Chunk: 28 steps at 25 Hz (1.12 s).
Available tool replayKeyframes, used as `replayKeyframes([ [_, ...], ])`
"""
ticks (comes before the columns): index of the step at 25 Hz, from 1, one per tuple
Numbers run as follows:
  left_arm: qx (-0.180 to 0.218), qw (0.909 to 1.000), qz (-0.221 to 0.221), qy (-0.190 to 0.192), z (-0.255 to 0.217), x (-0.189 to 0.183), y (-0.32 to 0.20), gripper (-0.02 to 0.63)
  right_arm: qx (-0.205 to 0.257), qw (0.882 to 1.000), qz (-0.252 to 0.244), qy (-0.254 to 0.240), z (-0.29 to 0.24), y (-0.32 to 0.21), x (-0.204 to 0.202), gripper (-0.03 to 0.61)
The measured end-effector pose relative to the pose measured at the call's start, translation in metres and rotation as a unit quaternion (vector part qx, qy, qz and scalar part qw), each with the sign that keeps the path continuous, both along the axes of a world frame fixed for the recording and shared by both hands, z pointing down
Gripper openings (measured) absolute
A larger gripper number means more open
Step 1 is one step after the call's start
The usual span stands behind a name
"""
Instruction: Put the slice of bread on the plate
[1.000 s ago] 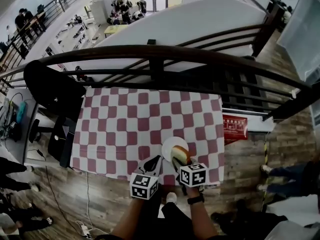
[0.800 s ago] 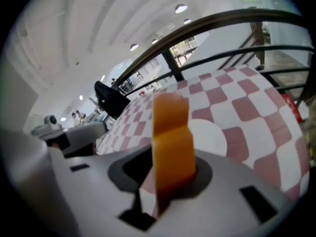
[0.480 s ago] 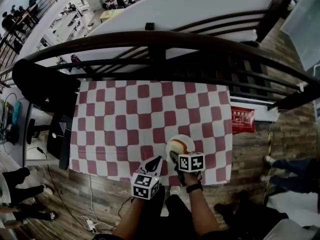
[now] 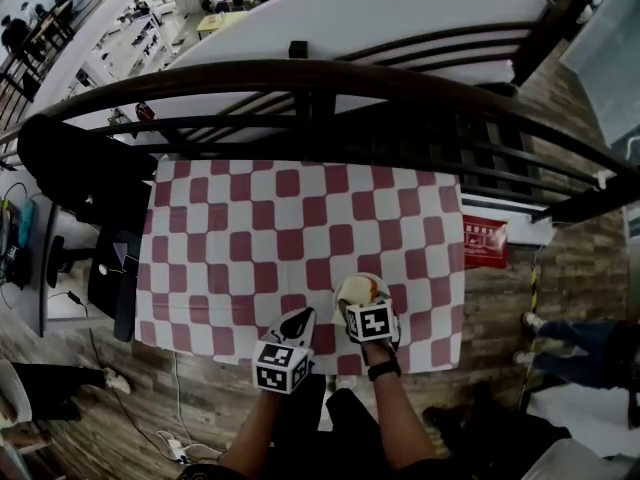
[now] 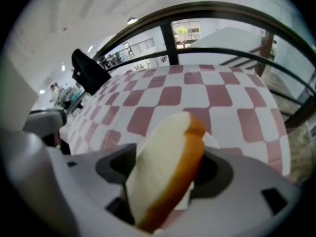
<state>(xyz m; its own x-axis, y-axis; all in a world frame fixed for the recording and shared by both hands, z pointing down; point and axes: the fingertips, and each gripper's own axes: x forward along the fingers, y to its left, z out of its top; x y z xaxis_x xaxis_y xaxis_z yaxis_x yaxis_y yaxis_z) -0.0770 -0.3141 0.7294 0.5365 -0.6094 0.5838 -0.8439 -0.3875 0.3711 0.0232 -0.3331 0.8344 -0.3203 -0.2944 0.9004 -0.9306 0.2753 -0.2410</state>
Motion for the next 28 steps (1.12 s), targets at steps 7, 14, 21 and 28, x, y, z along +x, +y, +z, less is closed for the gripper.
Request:
replayKeyframes([
  [7,-0.004,0.9999,0.009,0.007,0.0,0.007,0.001,0.017,0.0,0.998,-0.019,0.063,-0.001,-0.003,0.021,0.465],
  [14,0.024,0.9997,-0.009,-0.002,-0.022,0.004,-0.016,0.017,0.052,0.998,0.001,0.022,-0.052,-0.003,0.035,0.463],
  [21,0.112,0.9936,-0.012,0.004,-0.101,0.011,-0.048,0.017,0.122,0.992,-0.002,-0.018,-0.115,-0.006,0.034,0.38],
  [28,0.194,0.9809,0.0,-0.004,-0.198,0.029,-0.057,0.018,0.31,0.95,0.024,-0.021,-0.243,-0.047,0.039,0.052],
])
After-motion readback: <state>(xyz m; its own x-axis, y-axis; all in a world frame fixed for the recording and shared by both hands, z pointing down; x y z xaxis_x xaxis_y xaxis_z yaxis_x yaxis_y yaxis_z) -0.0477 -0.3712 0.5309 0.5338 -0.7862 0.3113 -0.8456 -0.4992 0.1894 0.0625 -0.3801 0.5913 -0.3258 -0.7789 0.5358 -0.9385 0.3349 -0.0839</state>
